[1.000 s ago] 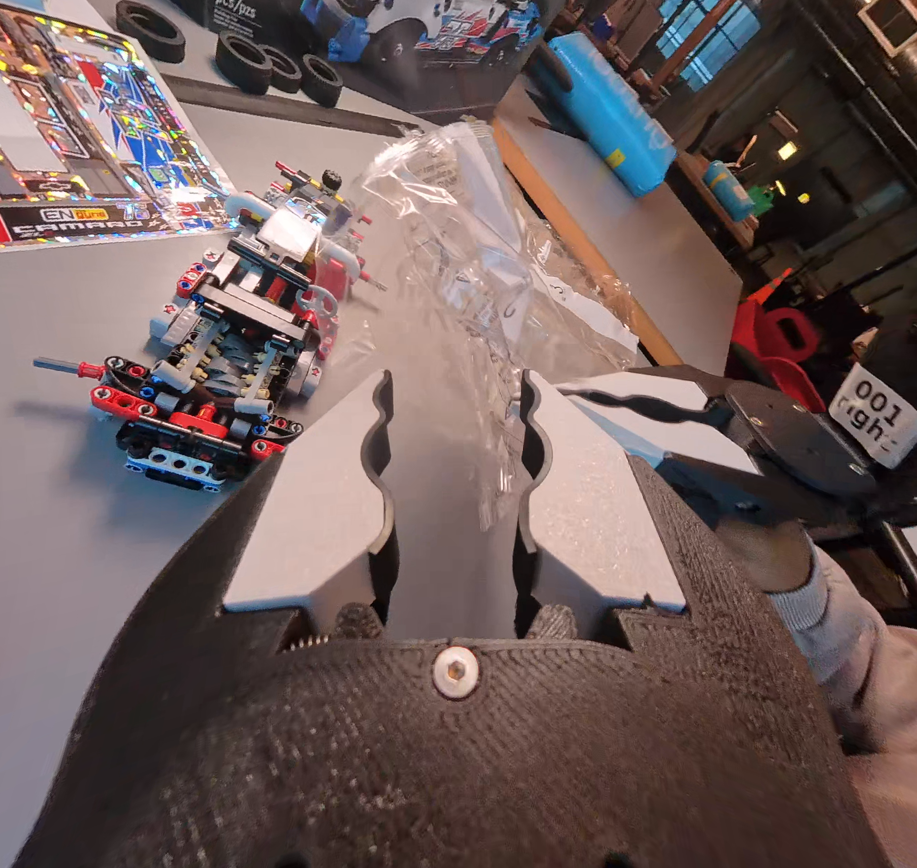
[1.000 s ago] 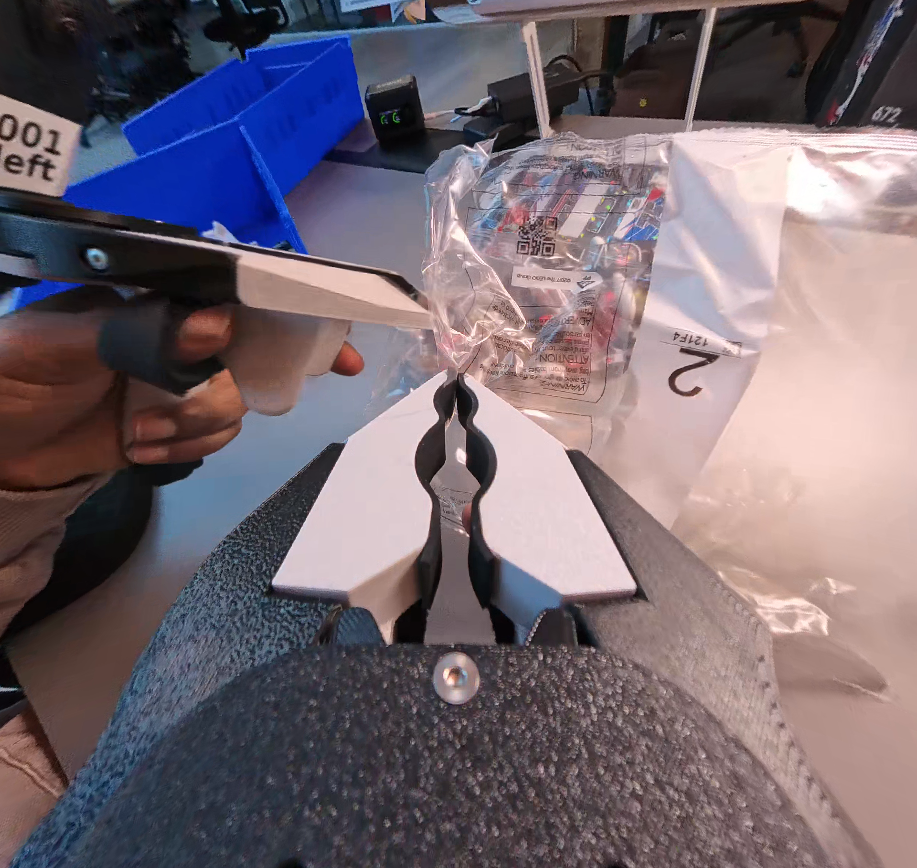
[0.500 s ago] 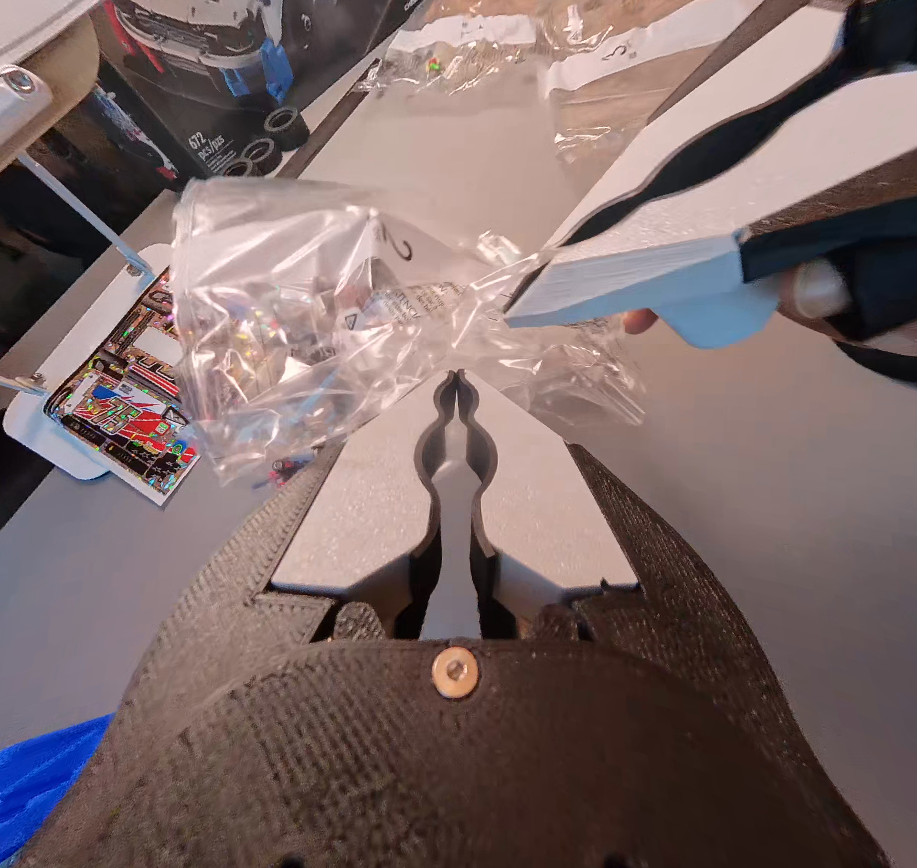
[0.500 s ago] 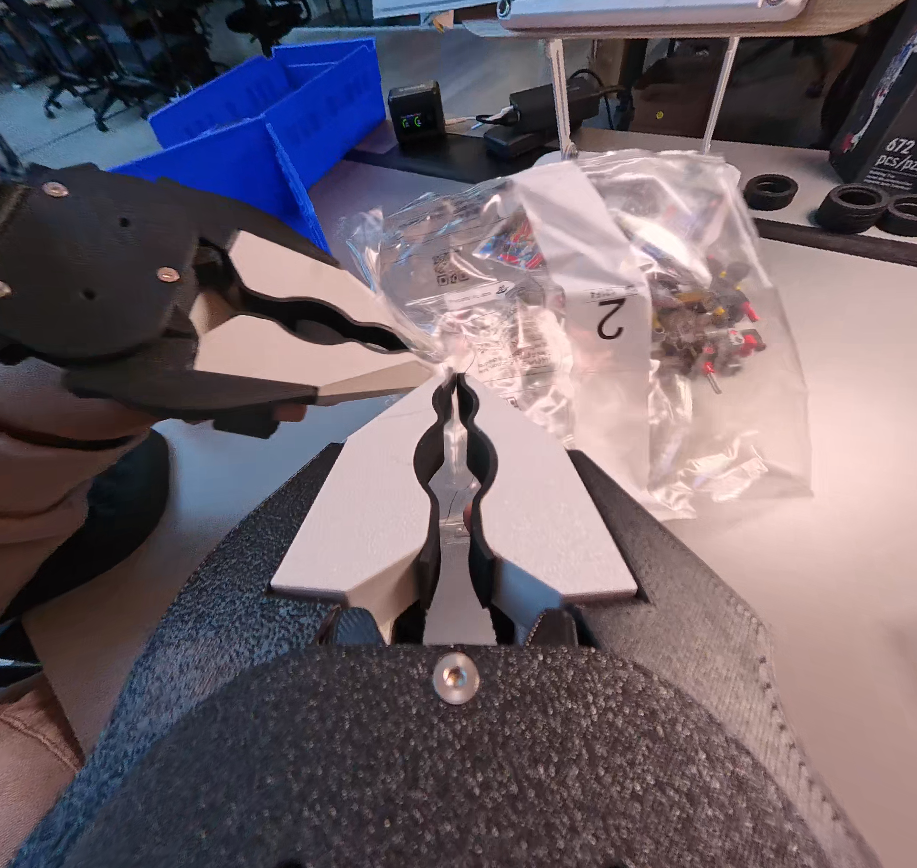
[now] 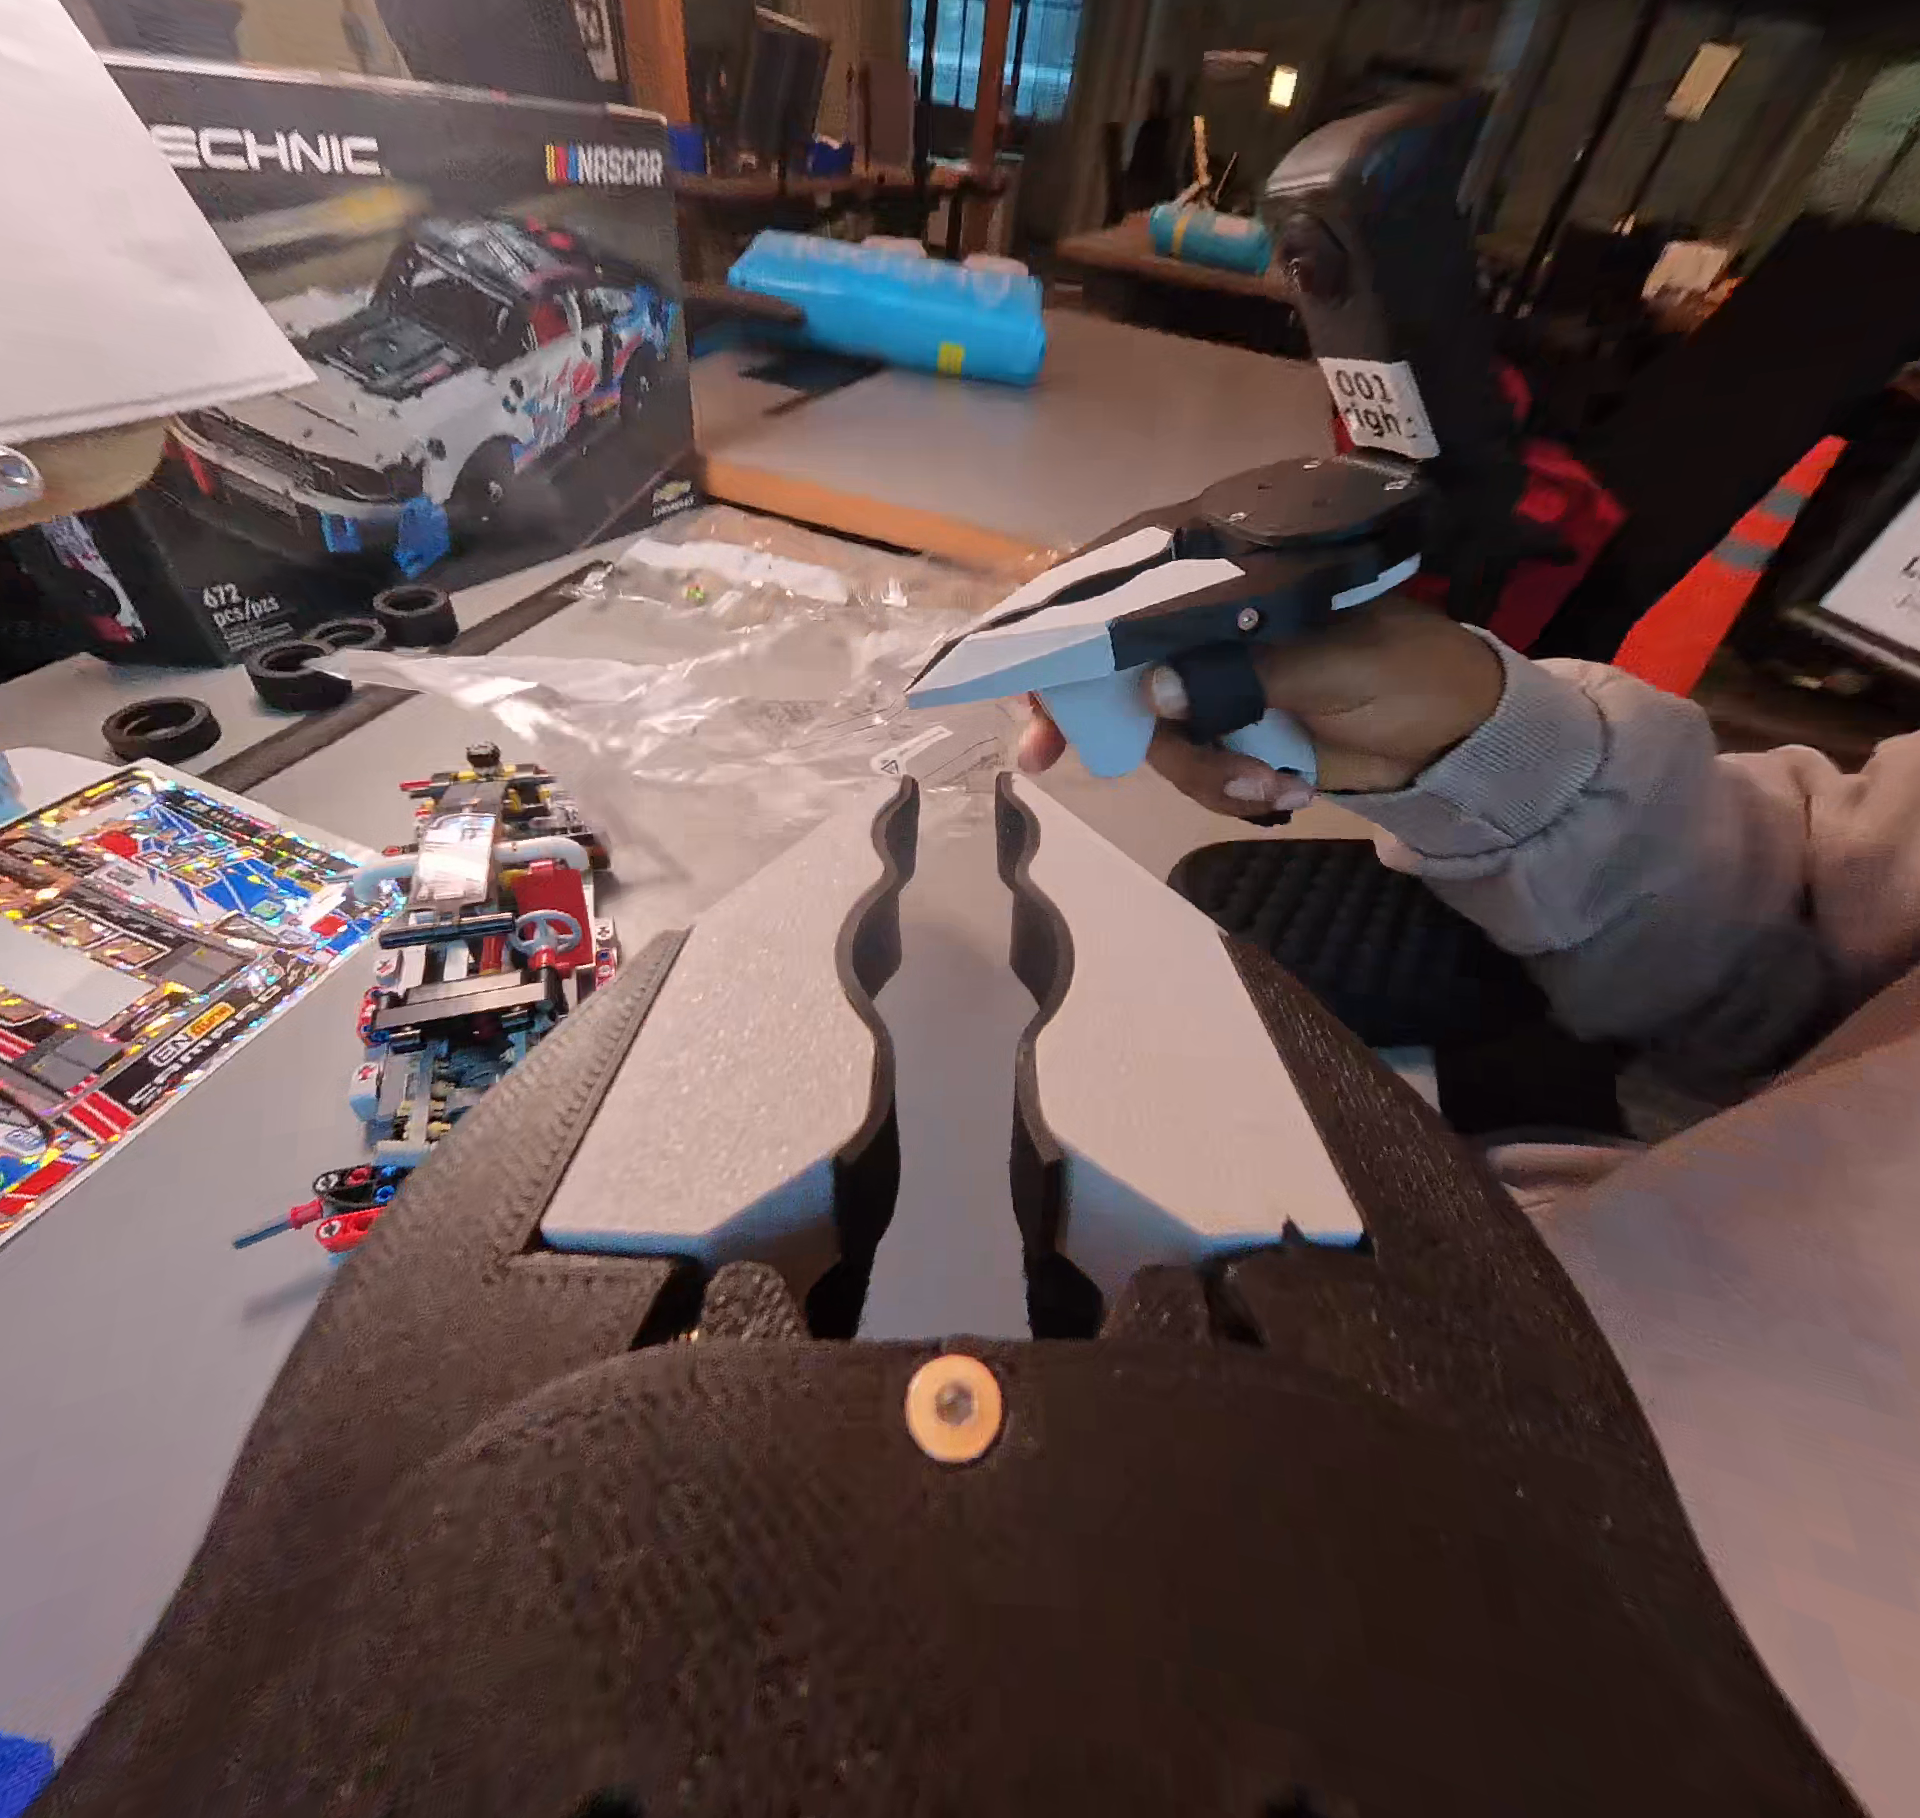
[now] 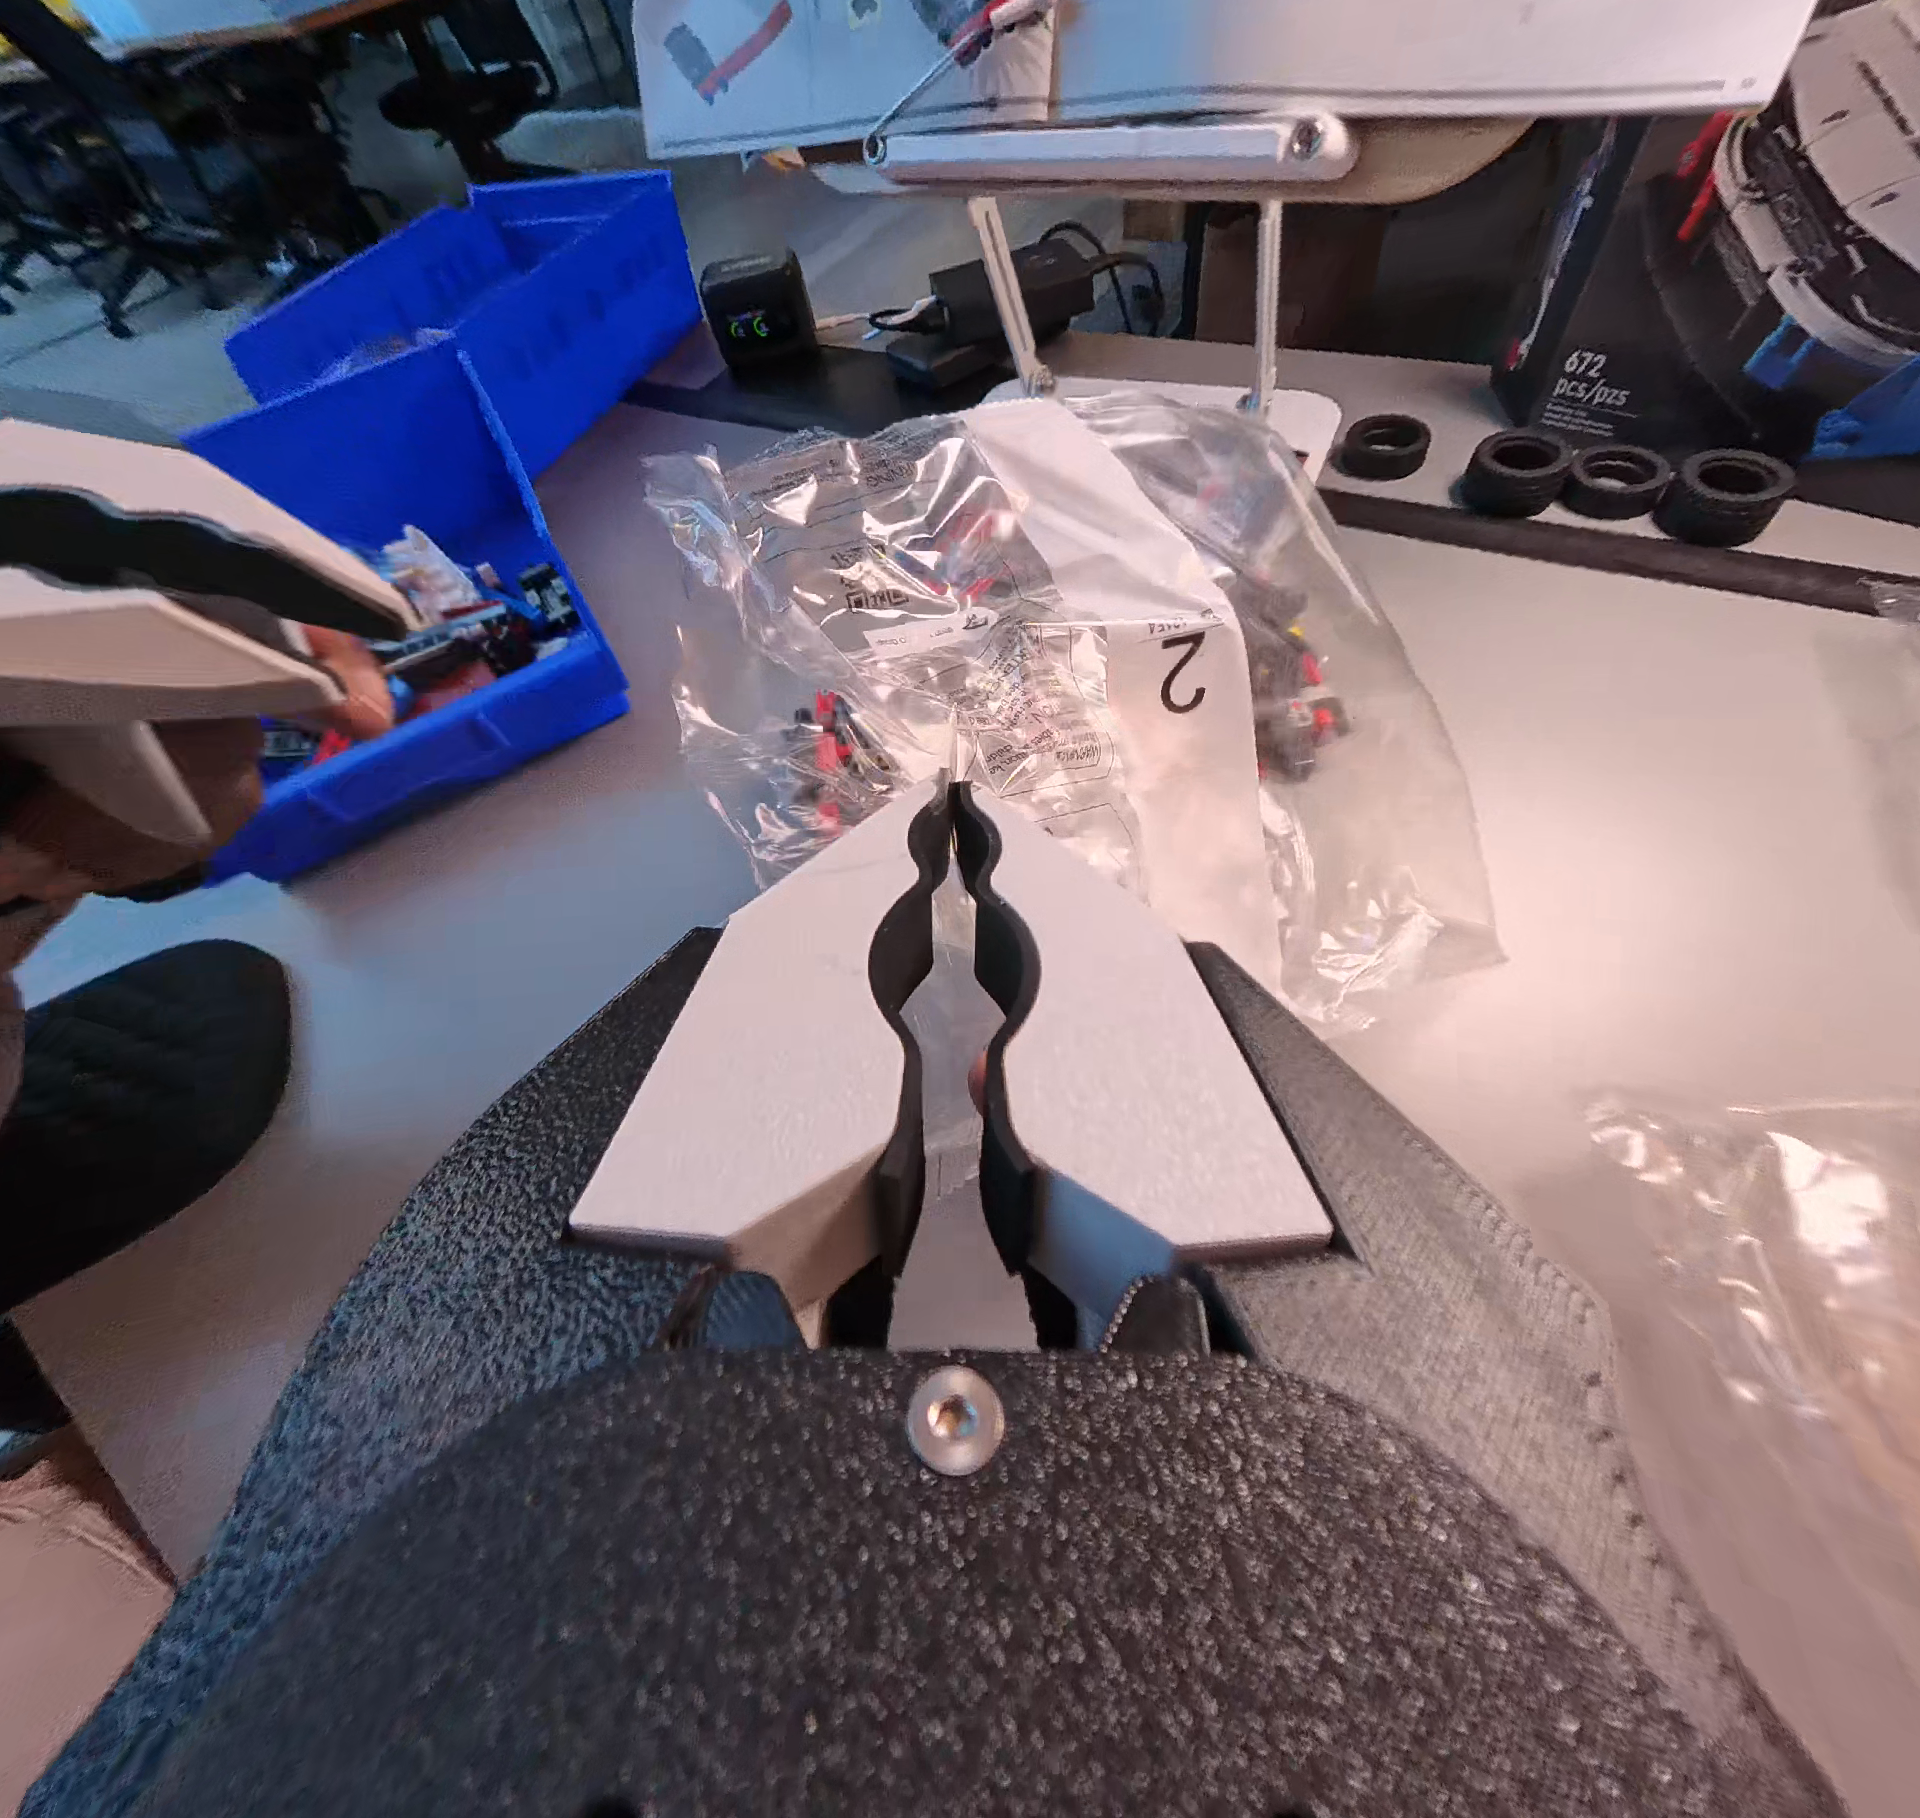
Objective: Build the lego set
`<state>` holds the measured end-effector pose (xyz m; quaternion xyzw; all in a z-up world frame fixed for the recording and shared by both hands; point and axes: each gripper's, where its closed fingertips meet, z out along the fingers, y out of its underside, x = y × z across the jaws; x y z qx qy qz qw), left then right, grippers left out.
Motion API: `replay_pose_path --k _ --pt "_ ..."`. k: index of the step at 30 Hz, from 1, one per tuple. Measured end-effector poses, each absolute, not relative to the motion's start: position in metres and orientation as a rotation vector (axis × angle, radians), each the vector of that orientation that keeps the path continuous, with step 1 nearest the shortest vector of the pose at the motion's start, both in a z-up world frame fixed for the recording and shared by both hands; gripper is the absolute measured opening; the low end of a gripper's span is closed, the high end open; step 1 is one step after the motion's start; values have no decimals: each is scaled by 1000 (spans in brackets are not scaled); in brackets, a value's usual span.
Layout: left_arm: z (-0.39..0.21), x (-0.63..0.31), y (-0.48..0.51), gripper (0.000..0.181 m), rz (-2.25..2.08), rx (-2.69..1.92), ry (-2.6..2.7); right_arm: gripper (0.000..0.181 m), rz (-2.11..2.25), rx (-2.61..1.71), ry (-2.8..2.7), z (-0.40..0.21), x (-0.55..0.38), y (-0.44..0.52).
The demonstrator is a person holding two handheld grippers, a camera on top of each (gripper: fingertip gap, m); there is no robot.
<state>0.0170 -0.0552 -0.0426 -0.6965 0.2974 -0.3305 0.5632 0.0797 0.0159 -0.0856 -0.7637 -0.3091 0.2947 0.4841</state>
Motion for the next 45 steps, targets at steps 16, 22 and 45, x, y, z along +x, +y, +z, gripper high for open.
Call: replay_pose_path --k 16,22,45 --pt "-110 -28 -69 7 -628 -1792 643 0 62 -1938 -509 28 261 200" --pt "-124 -32 -64 5 -607 -1830 644 0 -245 -2068 -499 -58 265 277" --pt "-169 -50 -50 11 -643 -1938 570 58 367 -2003 -923 -84 207 215"
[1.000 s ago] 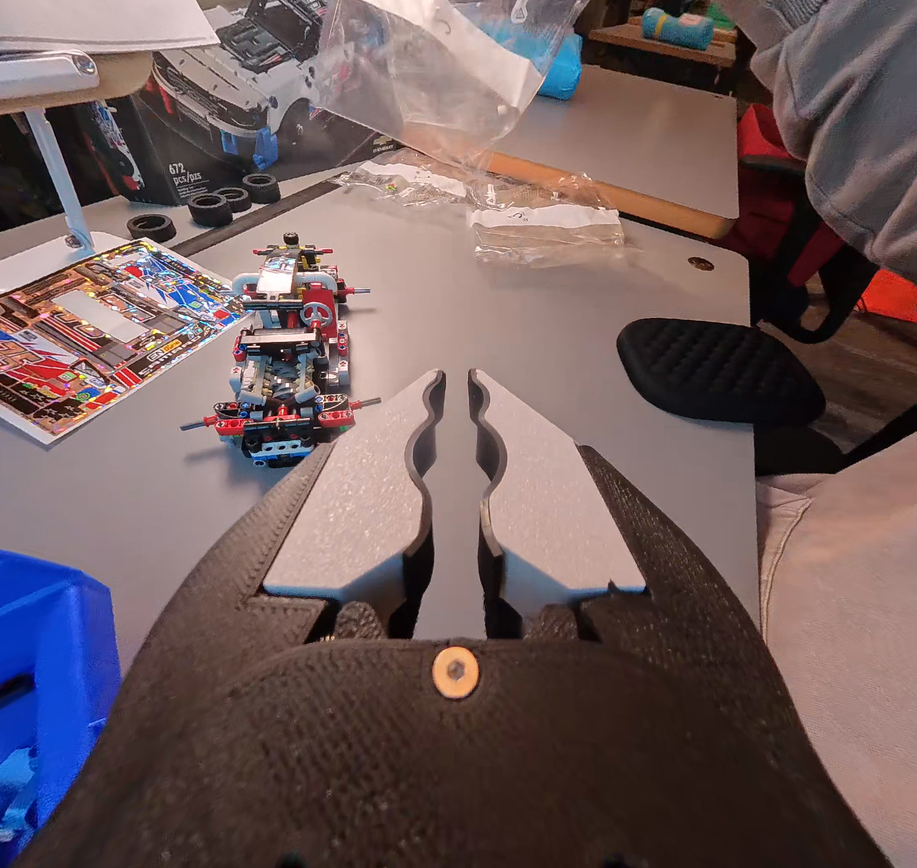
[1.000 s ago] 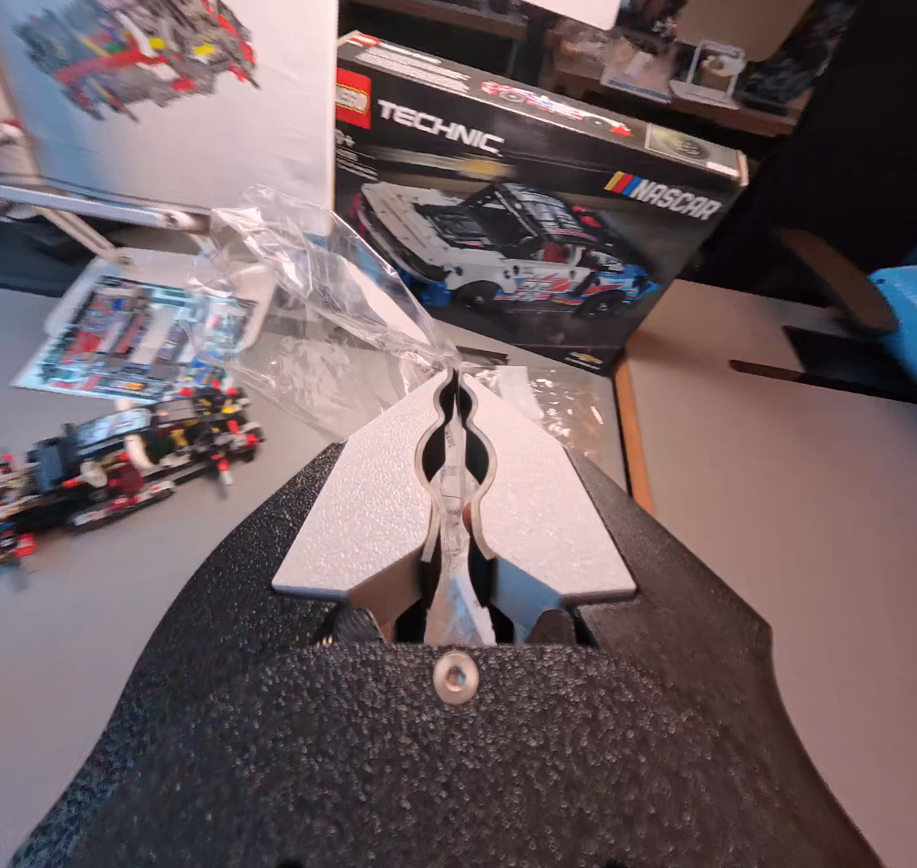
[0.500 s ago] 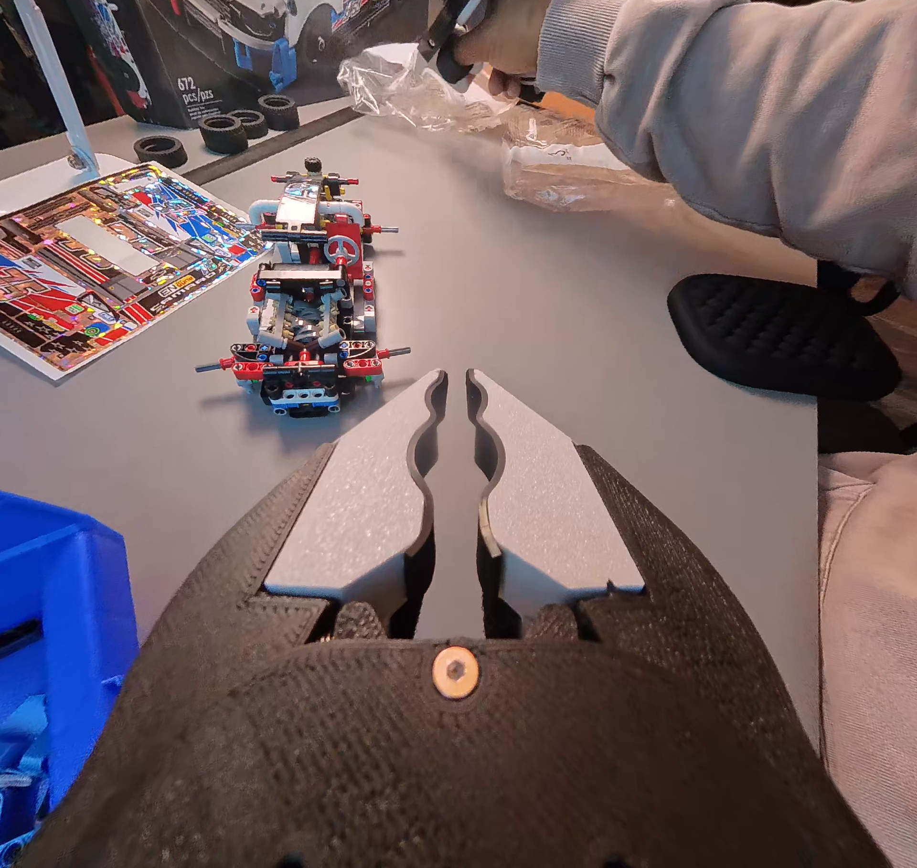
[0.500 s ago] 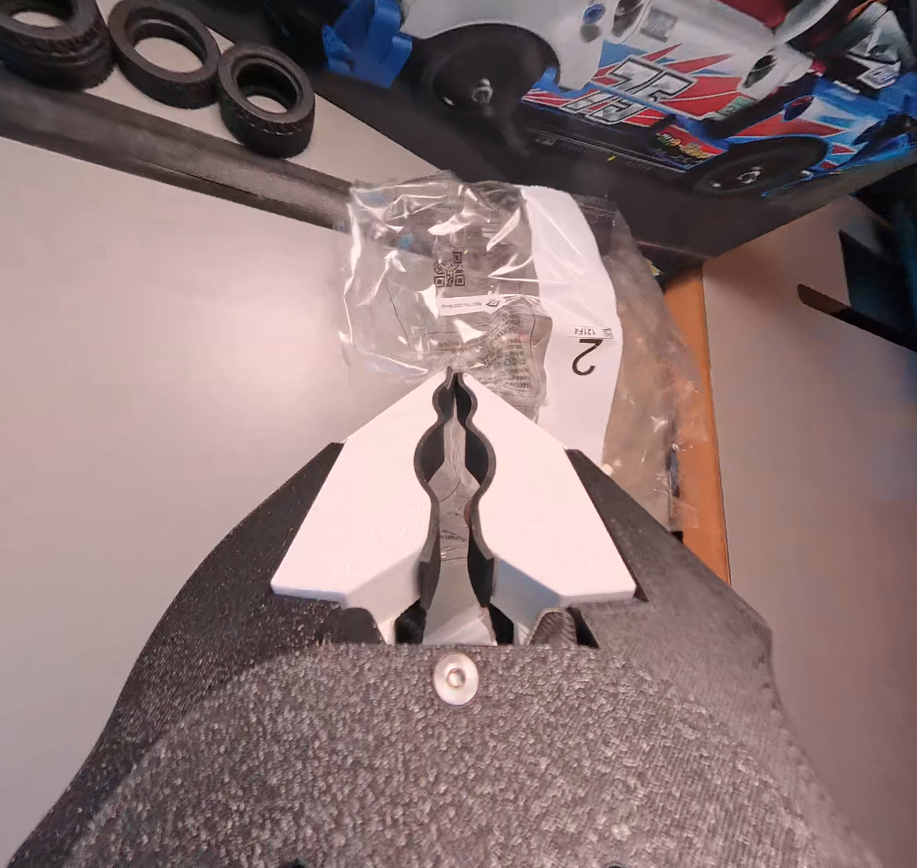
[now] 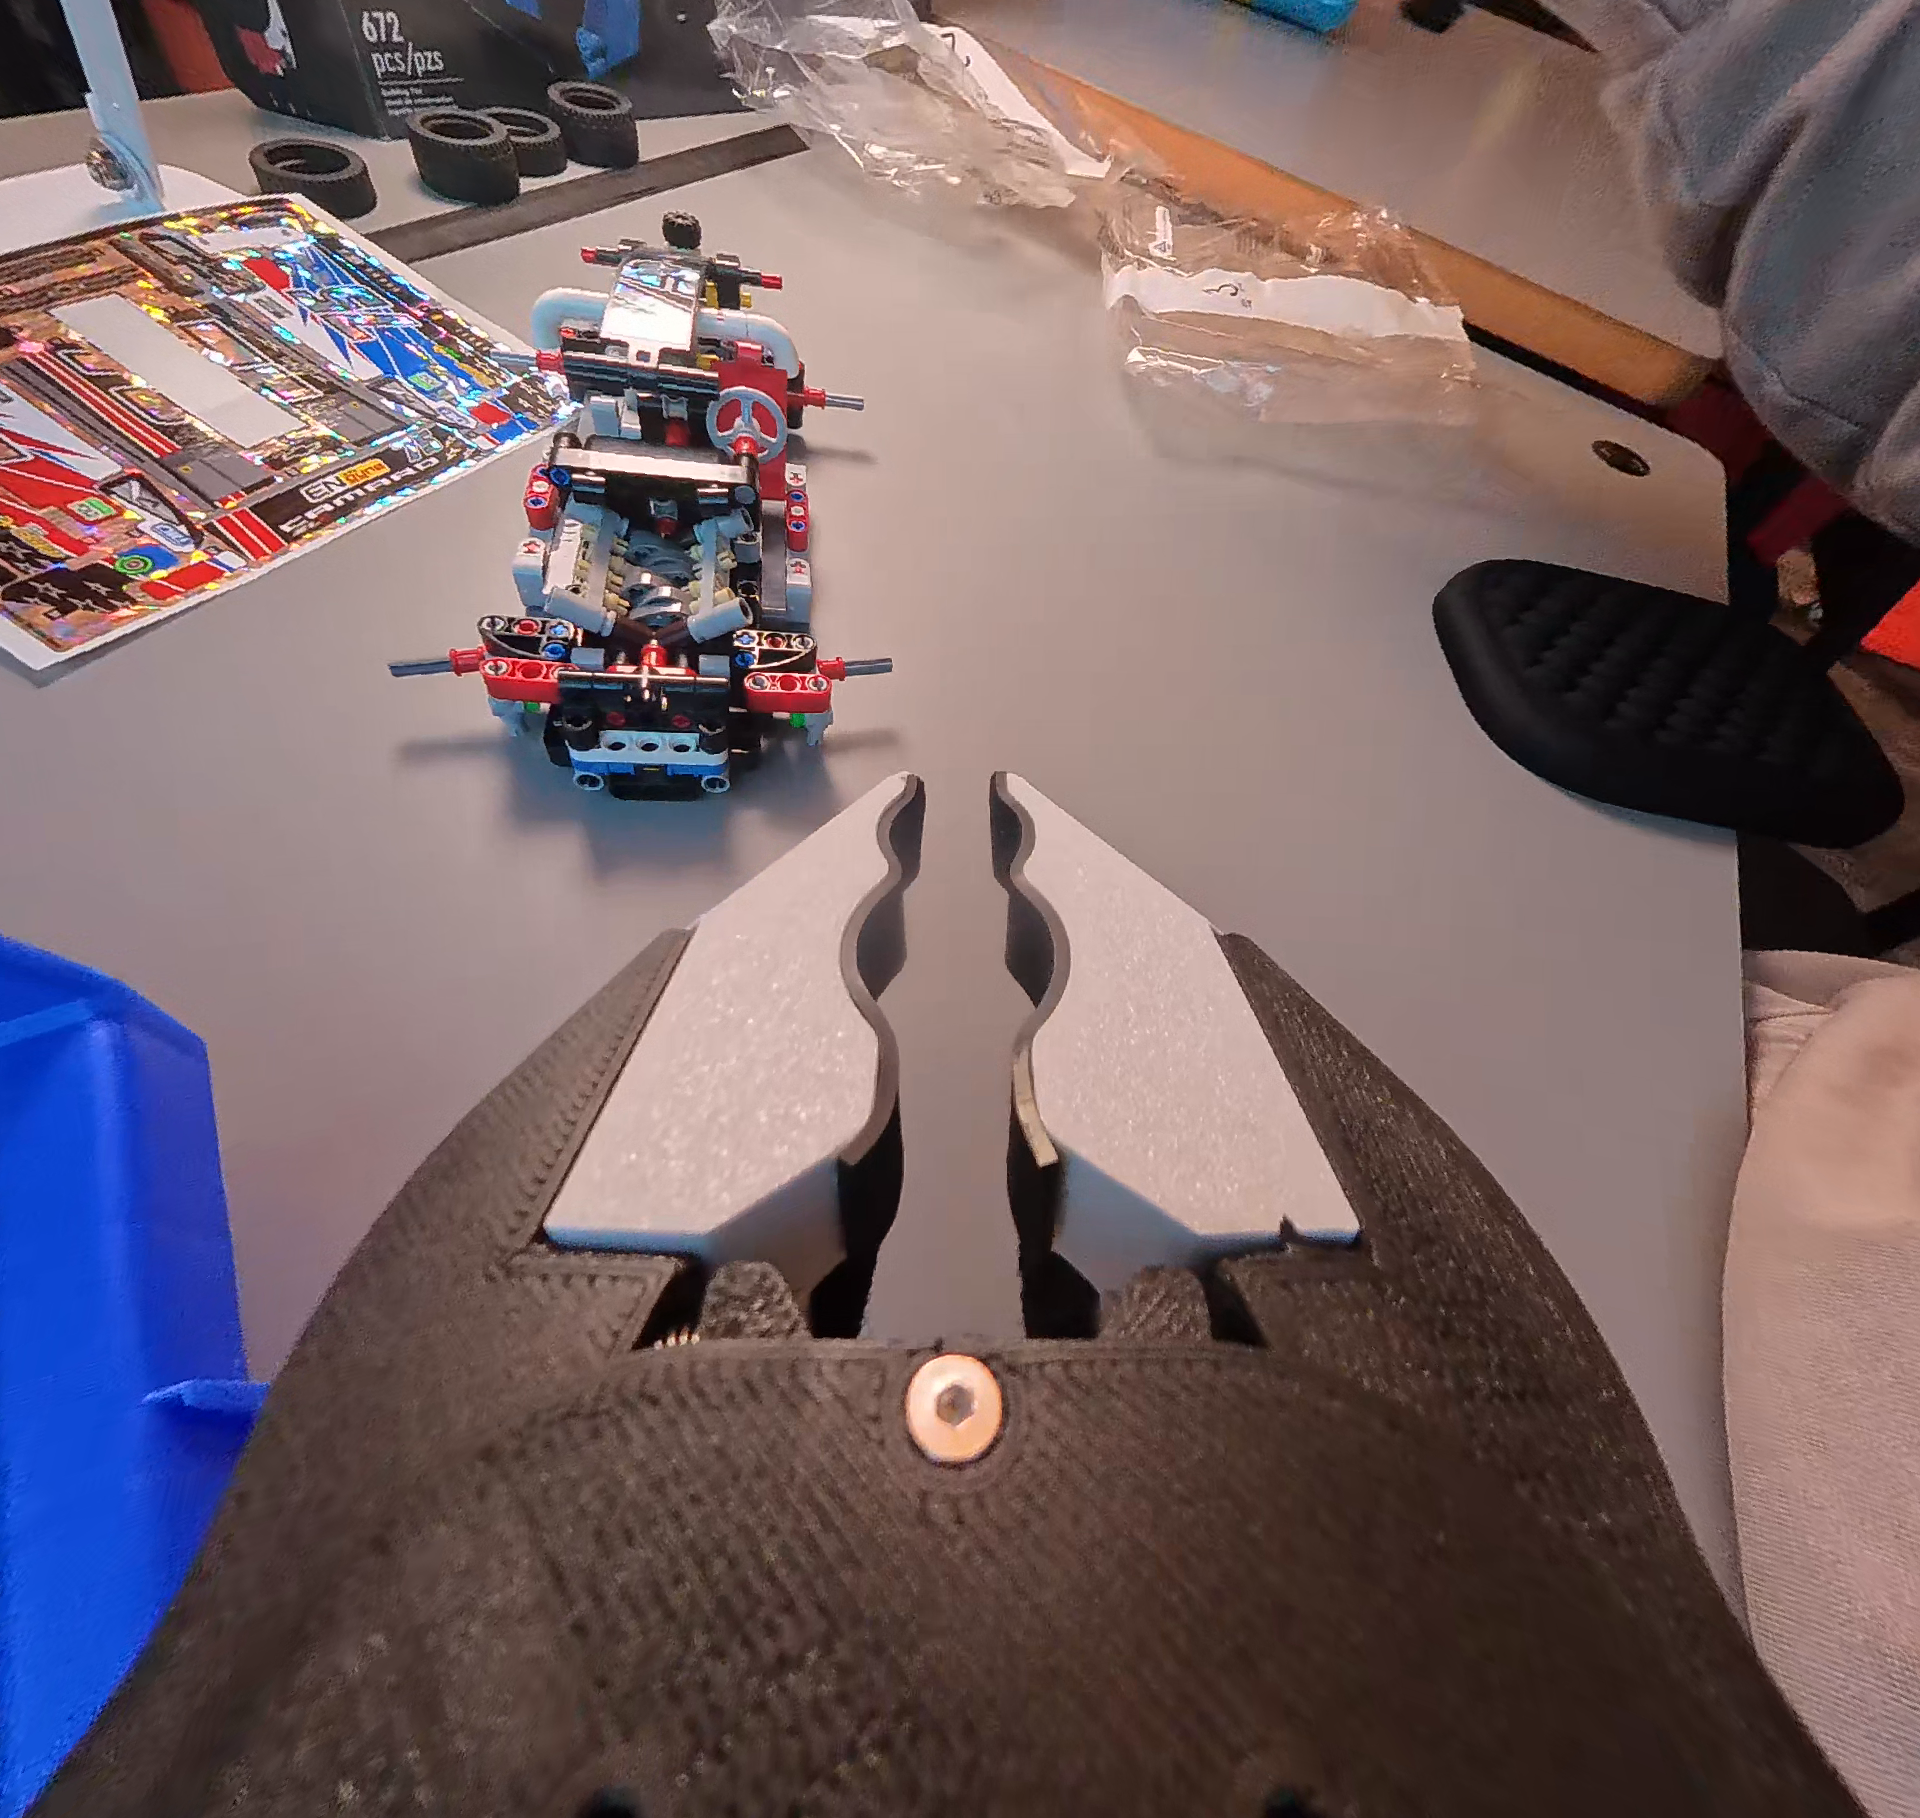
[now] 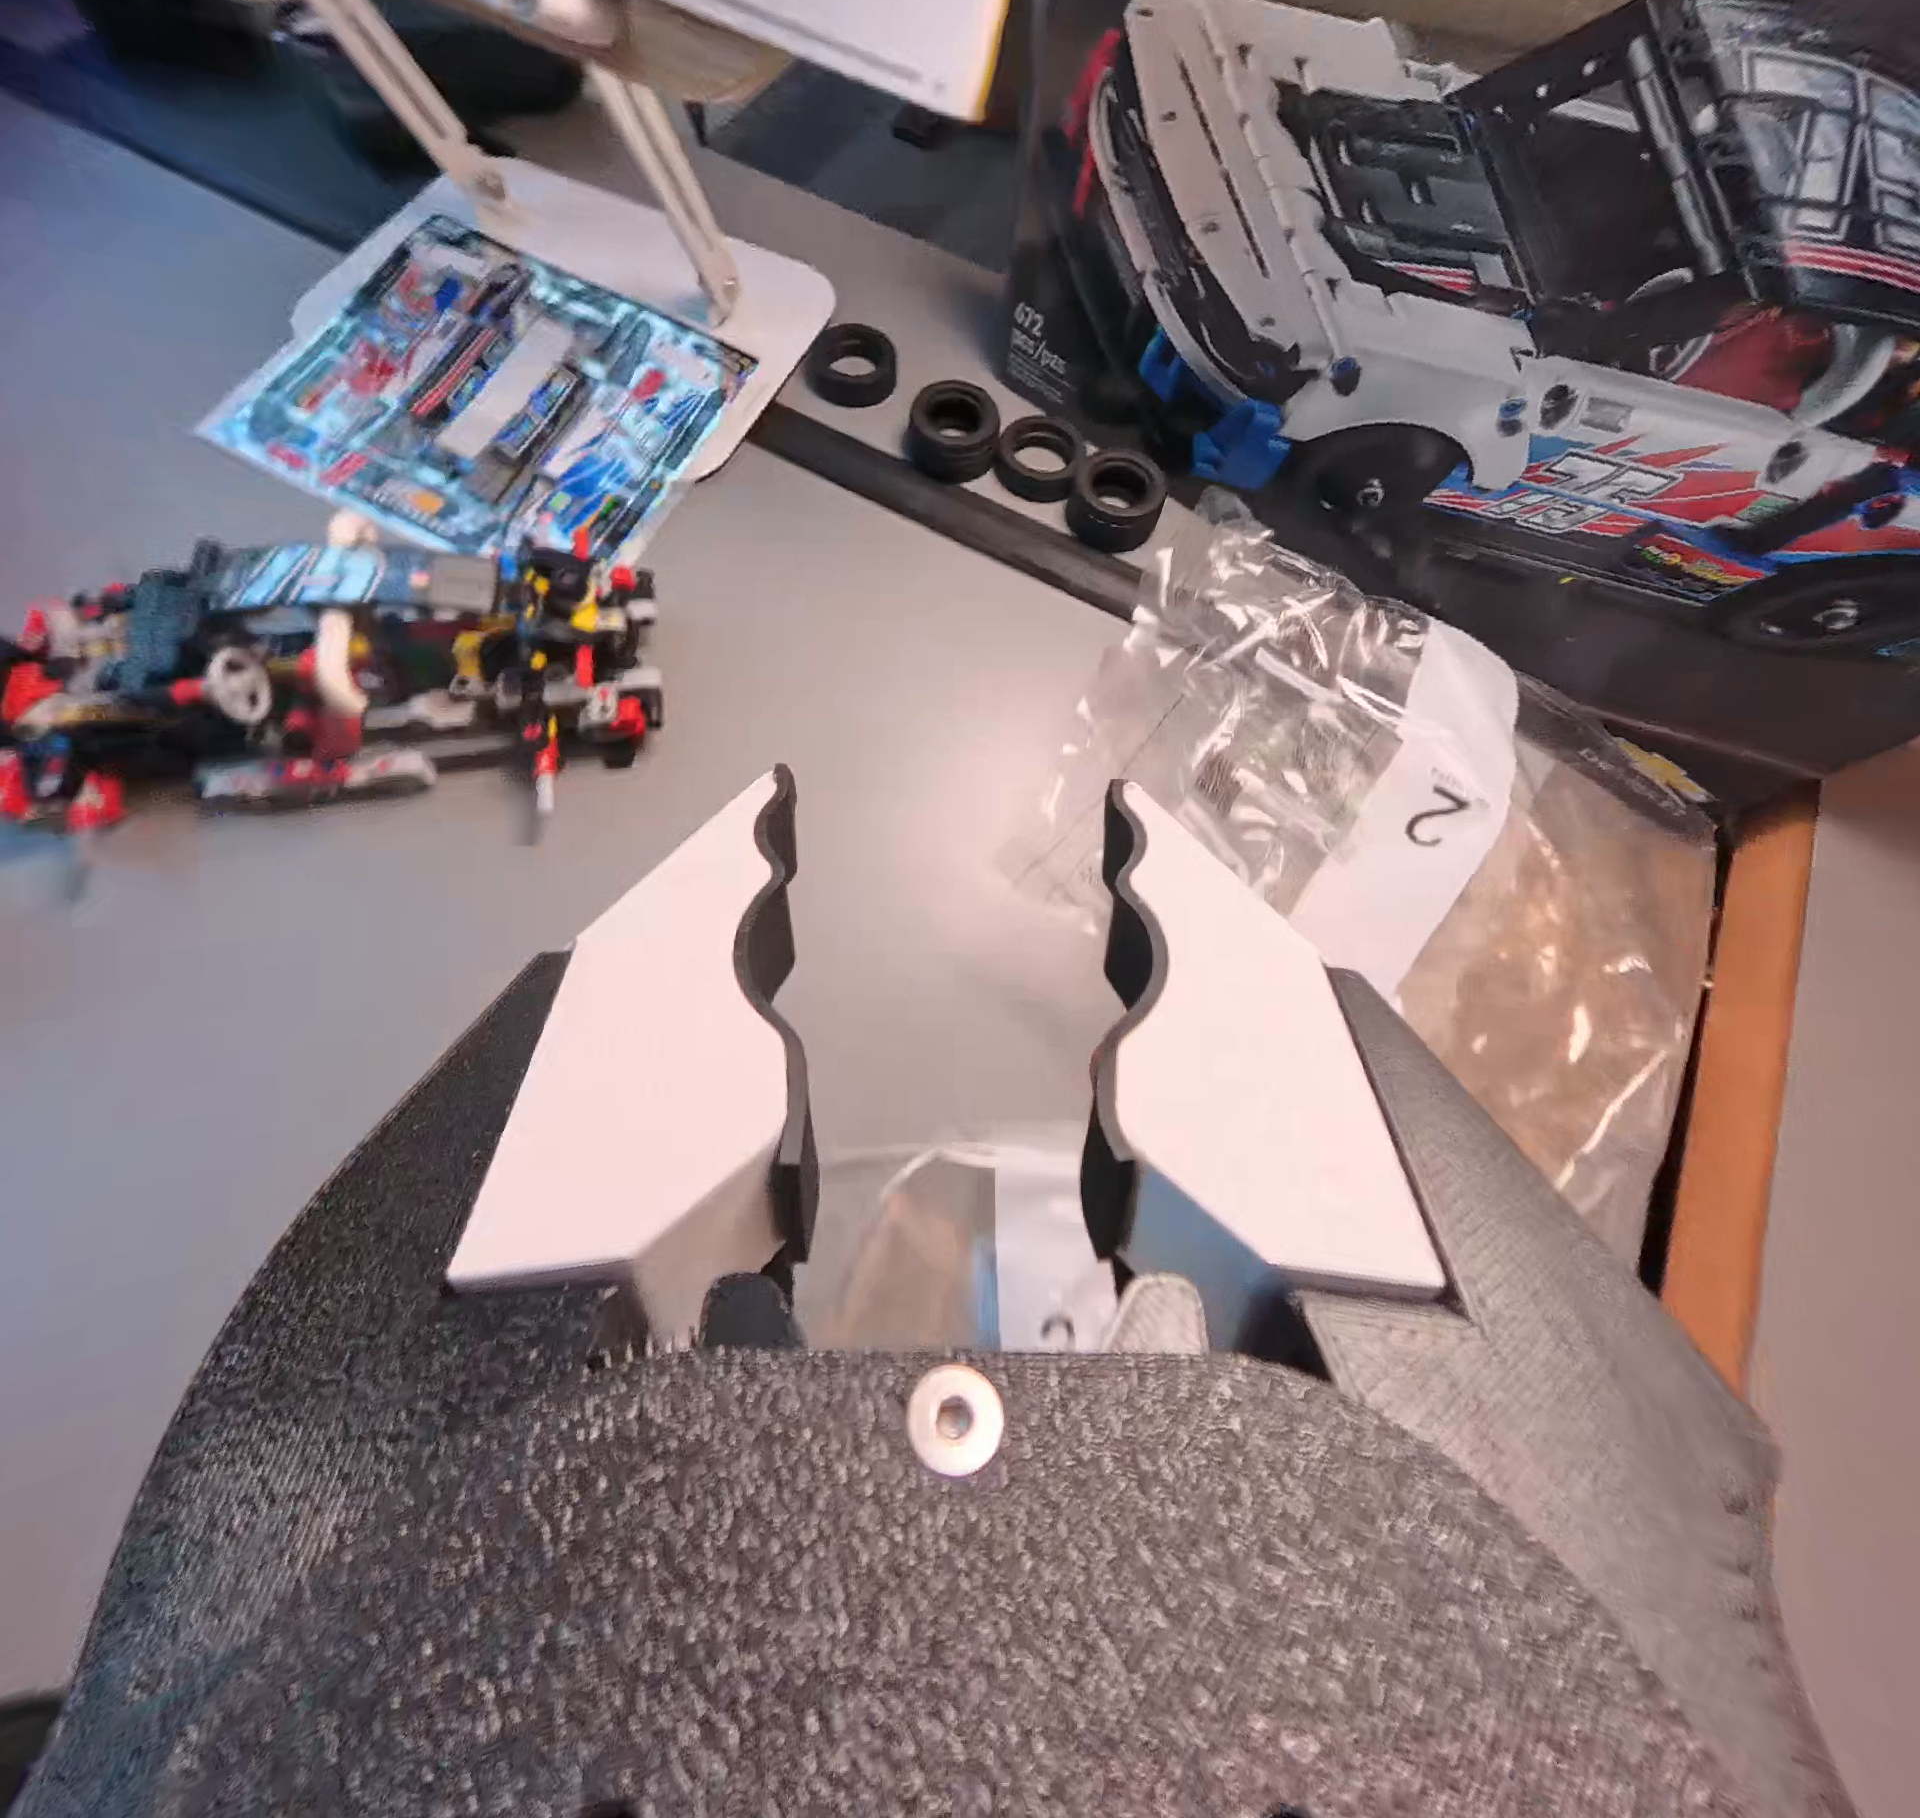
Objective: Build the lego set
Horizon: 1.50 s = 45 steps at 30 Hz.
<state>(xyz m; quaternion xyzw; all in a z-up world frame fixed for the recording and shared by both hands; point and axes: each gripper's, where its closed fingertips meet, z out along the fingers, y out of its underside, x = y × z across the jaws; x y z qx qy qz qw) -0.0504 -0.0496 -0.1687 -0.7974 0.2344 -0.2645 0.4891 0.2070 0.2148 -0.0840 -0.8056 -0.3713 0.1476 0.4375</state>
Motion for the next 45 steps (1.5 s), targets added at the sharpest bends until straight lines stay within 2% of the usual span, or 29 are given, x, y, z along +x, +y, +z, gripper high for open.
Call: replay_pose_path --k 4,7,9,10,12,13,16,21,27,31,35,39,45 --pt "-169 -50 -50 12 -634 -1934 579 63 167 -2056 -1172 -111 261 136" --pt "-167 -49 -51 11 -632 -1927 586 75 -6 -2194 -1406 -170 303 75" --pt "-168 -47 -51 12 -632 -1929 593 77 -175 -2281 -1488 -214 329 52" --pt "-168 -46 -51 12 -632 -1930 596 73 -270 -2296 -1519 -231 339 47" --pt "-168 -44 -52 12 -628 -1931 608 15 -305 -2244 -1422 -226 336 55" --pt "-168 -43 -52 12 -623 -1931 615 0 -382 -2208 -1376 -217 340 65" --pt "-168 -41 -55 12 -611 -1928 637 0 -330 -2222 -1219 -192 336 80" --pt "-165 -38 -59 11 -614 -1913 644 0 155 -2340 -838 -122 326 98" --pt "-153 -41 -58 11 -592 -1866 646 0 613 -2247 -587 -22 325 81" --pt "-139 -48 -51 12 -542 -1821 598 0 437 -2107 -393 40 355 114" --pt "-130 -52 -51 11 -499 -1793 567 0 63 -2039 -410 60 357 166" --pt "-131 -52 -51 11 -471 -1780 569 0 -167 -2124 -500 9 325 232" --pt "-140 -55 -49 11 -447 -1803 569 0 -249 -2383 -507 -138 281 318"
